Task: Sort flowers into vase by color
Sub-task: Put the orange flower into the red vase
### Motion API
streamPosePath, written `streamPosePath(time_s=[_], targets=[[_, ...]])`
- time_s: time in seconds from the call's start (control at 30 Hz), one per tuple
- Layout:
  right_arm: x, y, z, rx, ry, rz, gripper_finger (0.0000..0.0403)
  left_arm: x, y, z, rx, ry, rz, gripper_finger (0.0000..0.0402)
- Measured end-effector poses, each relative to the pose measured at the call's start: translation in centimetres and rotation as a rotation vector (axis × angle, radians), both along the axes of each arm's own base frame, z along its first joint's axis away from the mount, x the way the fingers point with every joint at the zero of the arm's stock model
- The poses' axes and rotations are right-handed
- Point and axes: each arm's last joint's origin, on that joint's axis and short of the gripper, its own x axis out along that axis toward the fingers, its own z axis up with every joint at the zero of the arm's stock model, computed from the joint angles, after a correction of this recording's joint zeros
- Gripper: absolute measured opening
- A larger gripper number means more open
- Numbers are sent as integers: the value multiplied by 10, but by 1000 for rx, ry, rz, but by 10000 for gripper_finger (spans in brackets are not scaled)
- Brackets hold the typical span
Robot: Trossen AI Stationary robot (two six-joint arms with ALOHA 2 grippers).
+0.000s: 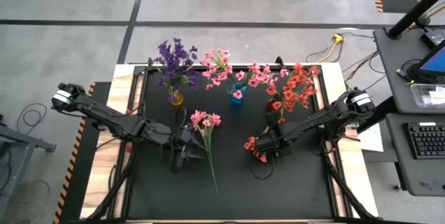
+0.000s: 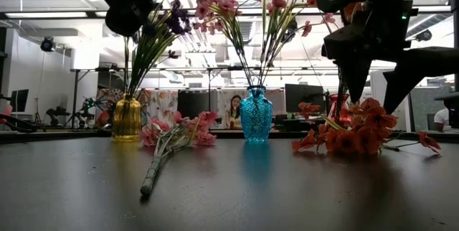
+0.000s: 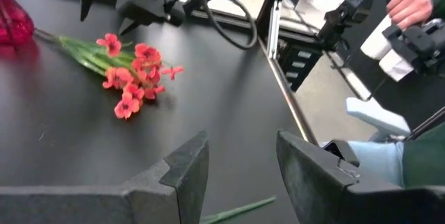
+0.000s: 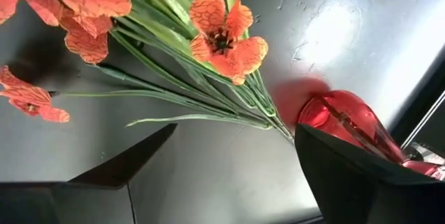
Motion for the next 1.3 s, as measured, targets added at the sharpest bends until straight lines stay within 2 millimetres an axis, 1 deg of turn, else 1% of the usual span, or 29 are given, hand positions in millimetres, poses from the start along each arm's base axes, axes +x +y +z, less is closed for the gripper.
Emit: streamPosePath(time_s=[0.2, 0.37, 0.47, 0.6, 0.73, 0.87, 0.97, 1.13, 1.3], targets=[[1, -3, -1, -20, -8, -1, 275, 0, 0, -1, 7, 3, -1, 158], [5, -17, -2, -15, -18, -33, 283, 1, 0, 2, 15, -11, -4, 158], [5, -23, -3, -15, 3, -20, 286, 1, 0, 2, 15, -10, -4, 158], [6, -25, -5, -15, 35, 28, 282, 1, 0, 2, 13, -7, -3, 158], [6, -27, -13, -9, 70, 77, 277, 1, 0, 2, 20, -10, -4, 158], [5, -29, -31, 6, 125, 121, 276, 1, 0, 2, 19, -13, -4, 158], [8, -32, -39, 38, 145, 112, 275, 1, 0, 2, 19, -14, -4, 158], [14, -33, -48, 99, 128, 120, 259, 1, 0, 2, 19, -15, -4, 158], [16, -33, -52, 108, 144, 137, 219, 1, 0, 3, 18, -18, -4, 158]])
